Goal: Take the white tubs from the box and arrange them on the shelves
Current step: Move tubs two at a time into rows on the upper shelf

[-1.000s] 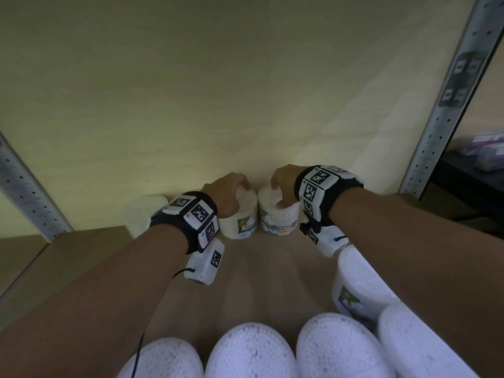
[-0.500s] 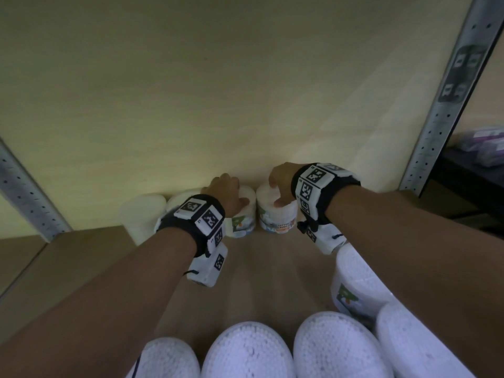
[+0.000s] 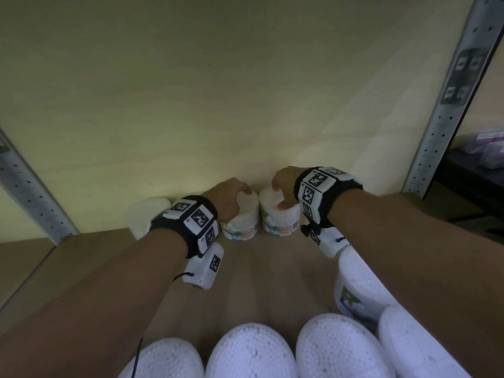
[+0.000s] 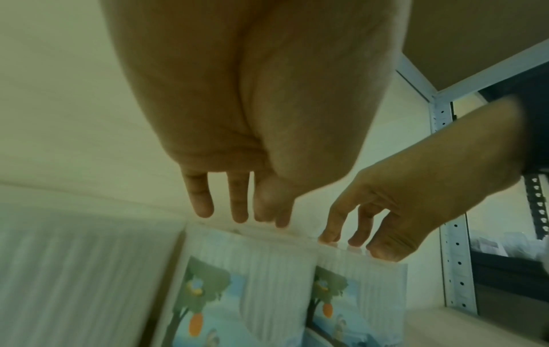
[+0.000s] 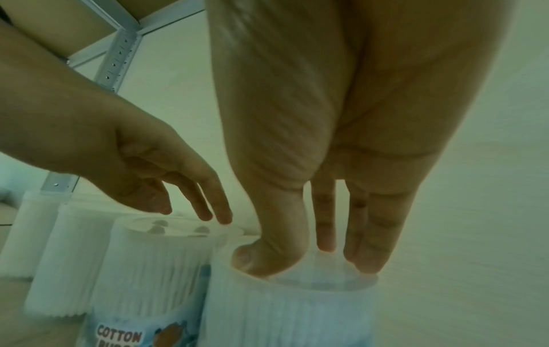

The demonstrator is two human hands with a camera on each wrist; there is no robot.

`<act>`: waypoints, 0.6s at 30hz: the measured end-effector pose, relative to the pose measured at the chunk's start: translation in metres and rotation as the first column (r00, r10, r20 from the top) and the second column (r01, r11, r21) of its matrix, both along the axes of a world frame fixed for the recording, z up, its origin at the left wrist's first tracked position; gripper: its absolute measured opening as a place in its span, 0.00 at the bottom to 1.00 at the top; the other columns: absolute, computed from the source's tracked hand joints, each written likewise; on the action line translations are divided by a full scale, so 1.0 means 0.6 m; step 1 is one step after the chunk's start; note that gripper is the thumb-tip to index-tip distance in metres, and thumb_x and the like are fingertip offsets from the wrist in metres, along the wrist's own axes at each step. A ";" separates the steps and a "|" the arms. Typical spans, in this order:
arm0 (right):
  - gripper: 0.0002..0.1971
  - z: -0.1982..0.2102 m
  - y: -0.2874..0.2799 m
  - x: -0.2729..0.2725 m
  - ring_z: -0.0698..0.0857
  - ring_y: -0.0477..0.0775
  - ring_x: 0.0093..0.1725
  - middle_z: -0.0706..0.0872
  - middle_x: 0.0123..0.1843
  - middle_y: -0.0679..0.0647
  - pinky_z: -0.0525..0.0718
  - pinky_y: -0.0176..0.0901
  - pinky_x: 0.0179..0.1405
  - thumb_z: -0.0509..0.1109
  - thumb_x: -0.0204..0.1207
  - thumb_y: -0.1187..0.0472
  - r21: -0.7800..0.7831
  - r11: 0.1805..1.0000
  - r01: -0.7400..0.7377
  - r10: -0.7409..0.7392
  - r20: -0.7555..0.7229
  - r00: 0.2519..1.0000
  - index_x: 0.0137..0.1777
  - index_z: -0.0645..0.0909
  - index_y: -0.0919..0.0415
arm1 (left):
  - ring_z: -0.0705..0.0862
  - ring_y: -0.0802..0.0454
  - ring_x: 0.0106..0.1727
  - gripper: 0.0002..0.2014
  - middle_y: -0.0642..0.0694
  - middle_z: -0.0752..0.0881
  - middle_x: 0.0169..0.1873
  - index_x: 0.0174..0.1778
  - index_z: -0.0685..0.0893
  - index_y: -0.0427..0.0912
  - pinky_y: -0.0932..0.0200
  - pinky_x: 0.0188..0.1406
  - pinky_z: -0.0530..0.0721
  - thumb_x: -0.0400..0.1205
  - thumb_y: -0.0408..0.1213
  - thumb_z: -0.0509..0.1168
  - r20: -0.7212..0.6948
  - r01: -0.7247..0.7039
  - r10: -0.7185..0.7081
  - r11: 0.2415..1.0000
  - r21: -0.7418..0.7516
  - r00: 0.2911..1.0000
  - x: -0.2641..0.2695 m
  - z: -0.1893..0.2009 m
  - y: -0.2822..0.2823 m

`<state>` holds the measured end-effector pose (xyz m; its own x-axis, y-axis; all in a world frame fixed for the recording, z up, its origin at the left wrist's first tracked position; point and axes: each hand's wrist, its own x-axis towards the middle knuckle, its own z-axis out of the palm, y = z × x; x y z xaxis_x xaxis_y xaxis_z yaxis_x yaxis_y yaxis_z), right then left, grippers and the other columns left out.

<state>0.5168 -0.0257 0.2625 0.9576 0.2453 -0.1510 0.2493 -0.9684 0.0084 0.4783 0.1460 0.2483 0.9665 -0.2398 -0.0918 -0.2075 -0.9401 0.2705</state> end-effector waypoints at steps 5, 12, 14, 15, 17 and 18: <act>0.26 -0.003 -0.002 -0.006 0.81 0.61 0.69 0.81 0.69 0.60 0.79 0.49 0.64 0.76 0.73 0.55 0.080 0.996 -0.043 0.042 0.009 0.999 0.70 0.78 0.61 | 0.73 0.38 0.70 0.26 0.35 0.71 0.69 0.72 0.73 0.35 0.47 0.70 0.73 0.84 0.49 0.61 0.123 -0.160 0.152 0.986 0.053 0.981 0.002 -0.019 -0.007; 0.25 0.003 -0.004 -0.012 0.81 0.60 0.68 0.82 0.69 0.60 0.79 0.48 0.63 0.76 0.73 0.55 0.087 0.994 -0.071 0.071 0.004 0.997 0.70 0.79 0.60 | 0.73 0.40 0.74 0.27 0.37 0.70 0.75 0.76 0.71 0.36 0.50 0.72 0.72 0.83 0.46 0.64 0.067 -0.115 0.110 0.990 0.076 0.992 0.008 -0.013 -0.003; 0.25 0.003 -0.003 -0.013 0.81 0.60 0.68 0.82 0.69 0.59 0.79 0.48 0.63 0.76 0.74 0.55 0.086 0.994 -0.073 0.072 0.013 0.997 0.70 0.79 0.60 | 0.72 0.41 0.74 0.27 0.38 0.70 0.75 0.76 0.70 0.37 0.51 0.72 0.71 0.83 0.44 0.64 0.059 -0.106 0.102 0.992 0.067 0.993 0.007 -0.011 -0.002; 0.25 0.004 -0.003 -0.016 0.81 0.60 0.68 0.82 0.69 0.59 0.79 0.48 0.64 0.76 0.74 0.55 0.086 0.994 -0.072 0.071 0.010 0.997 0.70 0.79 0.60 | 0.72 0.41 0.74 0.27 0.38 0.70 0.75 0.76 0.70 0.37 0.51 0.72 0.71 0.83 0.43 0.64 0.063 -0.105 0.101 0.993 0.062 0.993 0.006 -0.012 -0.002; 0.25 0.004 -0.003 -0.016 0.81 0.60 0.68 0.82 0.69 0.59 0.79 0.48 0.64 0.76 0.73 0.55 0.090 0.993 -0.071 0.071 0.007 0.997 0.70 0.79 0.60 | 0.73 0.41 0.74 0.26 0.39 0.71 0.75 0.76 0.71 0.37 0.51 0.72 0.72 0.82 0.43 0.65 0.071 -0.107 0.104 0.993 0.050 0.992 0.007 -0.013 -0.001; 0.25 0.004 -0.002 -0.016 0.81 0.60 0.68 0.82 0.69 0.59 0.79 0.48 0.64 0.76 0.73 0.55 0.082 0.994 -0.072 0.072 0.012 0.997 0.70 0.79 0.60 | 0.73 0.41 0.74 0.26 0.39 0.71 0.75 0.75 0.72 0.37 0.51 0.71 0.72 0.82 0.43 0.66 0.072 -0.108 0.105 0.993 0.045 0.992 0.008 -0.013 -0.001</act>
<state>0.5073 -0.0269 0.2646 0.9382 0.3248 -0.1192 0.3187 -0.9454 -0.0677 0.4828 0.1452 0.2407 0.9907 -0.1320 -0.0330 -0.1221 -0.9695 0.2127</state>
